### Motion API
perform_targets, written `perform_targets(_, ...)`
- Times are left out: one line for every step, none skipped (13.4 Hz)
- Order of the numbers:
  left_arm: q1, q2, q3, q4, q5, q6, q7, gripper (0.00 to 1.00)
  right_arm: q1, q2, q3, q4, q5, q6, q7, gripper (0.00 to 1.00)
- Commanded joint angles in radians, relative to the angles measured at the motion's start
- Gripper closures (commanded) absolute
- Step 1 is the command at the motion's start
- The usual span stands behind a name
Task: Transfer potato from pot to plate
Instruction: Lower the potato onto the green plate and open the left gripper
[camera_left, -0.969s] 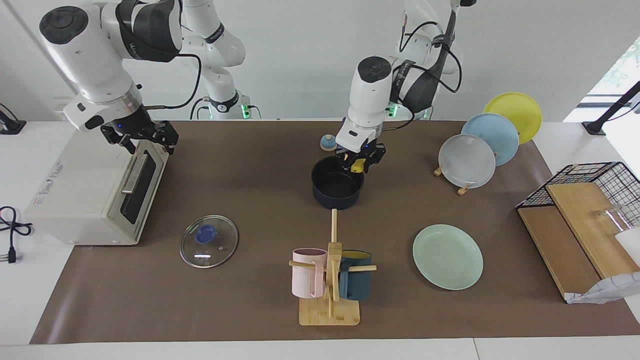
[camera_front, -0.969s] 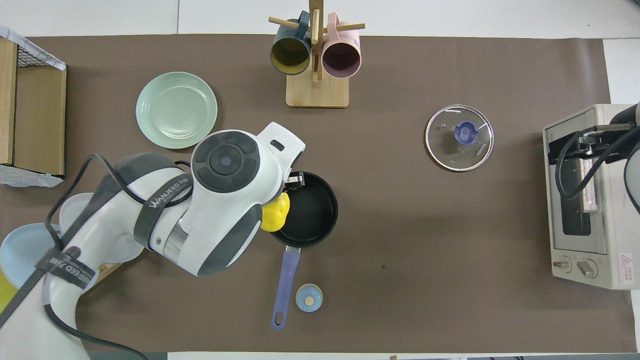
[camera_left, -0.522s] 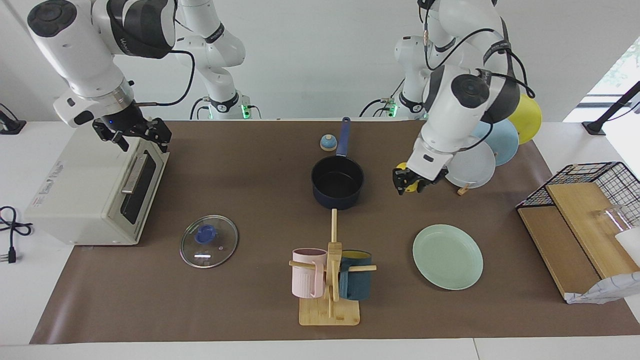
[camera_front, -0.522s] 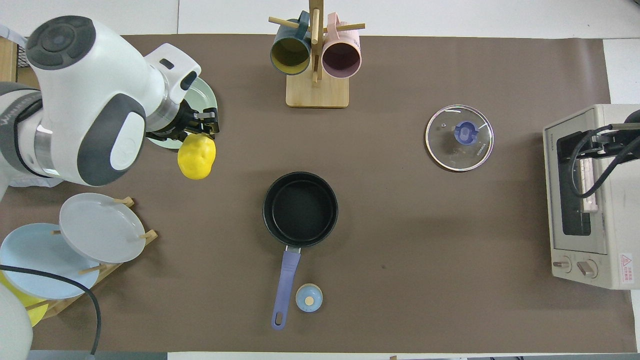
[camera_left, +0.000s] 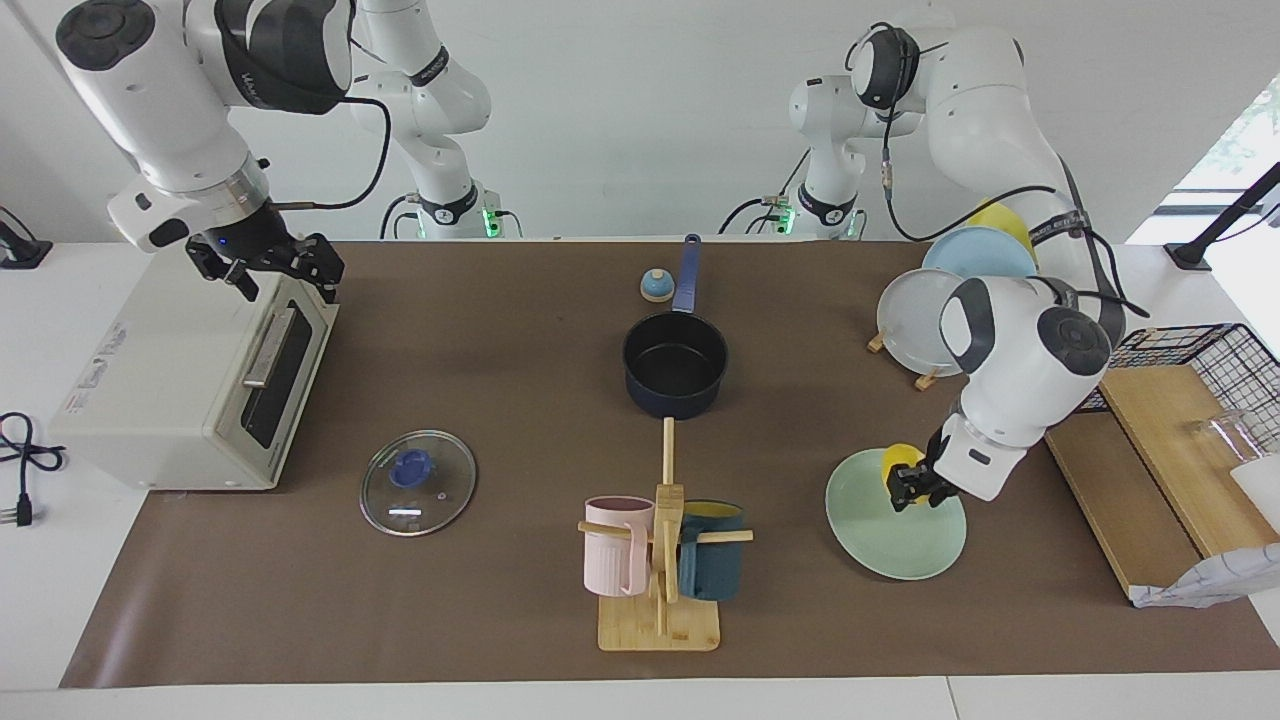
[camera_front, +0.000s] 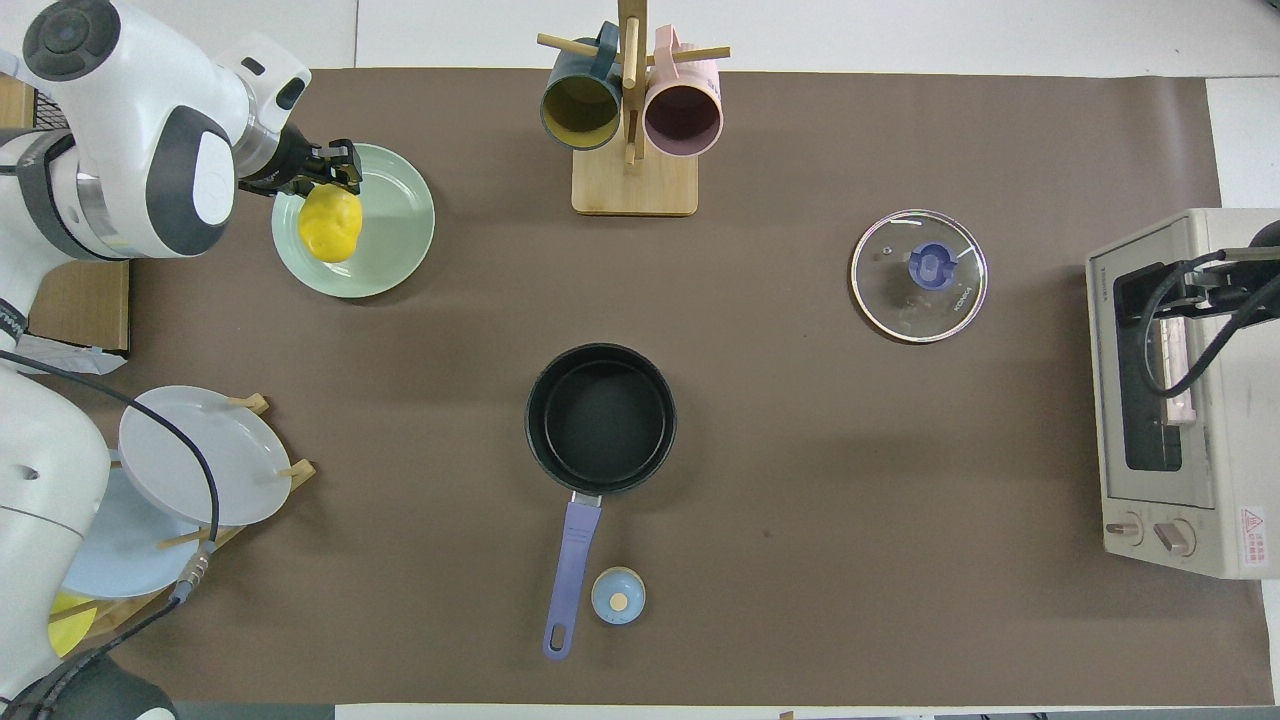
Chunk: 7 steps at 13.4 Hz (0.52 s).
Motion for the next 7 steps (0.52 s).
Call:
perform_targets(0.011,0.016,-0.005,-0.003,-0.01,0.035,0.016,1.0,-0.013,-0.011,0.01,-0.003,0.003,-0.017,-0.009,0.0)
perform_targets(0.011,0.013,-0.006,-0.014,-0.013,0.049,0.016,1.0,-0.013,-0.011,0.01,-0.003,0.003,-0.015,-0.009,0.0)
perform_targets(0.013,0.013,-0.006,-0.019,-0.016,0.05,0.013,1.0,-0.013,-0.011,0.01,-0.003,0.003,-0.015,-0.009,0.0)
perform_targets(0.011,0.01,-0.005,-0.033,-0.019,0.056,0.007,1.0,-0.013,-0.011,0.01,-0.003,0.003,-0.015,-0.009,0.0)
perform_targets(0.011,-0.004,-0.005,-0.068,-0.019,0.091,0.002,1.0,-0.013,-0.011,0.011,-0.003,0.003,-0.015,-0.009,0.0)
perform_targets(0.011,-0.016,-0.005,-0.112,-0.019,0.139,0.002,1.0,-0.013,-0.011,0.01,-0.003,0.003,-0.015,-0.009,0.0)
perform_targets(0.013,-0.031,-0.005,-0.149,-0.019,0.176,0.003,1.0,-0.013,-0.011,0.01,-0.003,0.003,-0.015,-0.009,0.0)
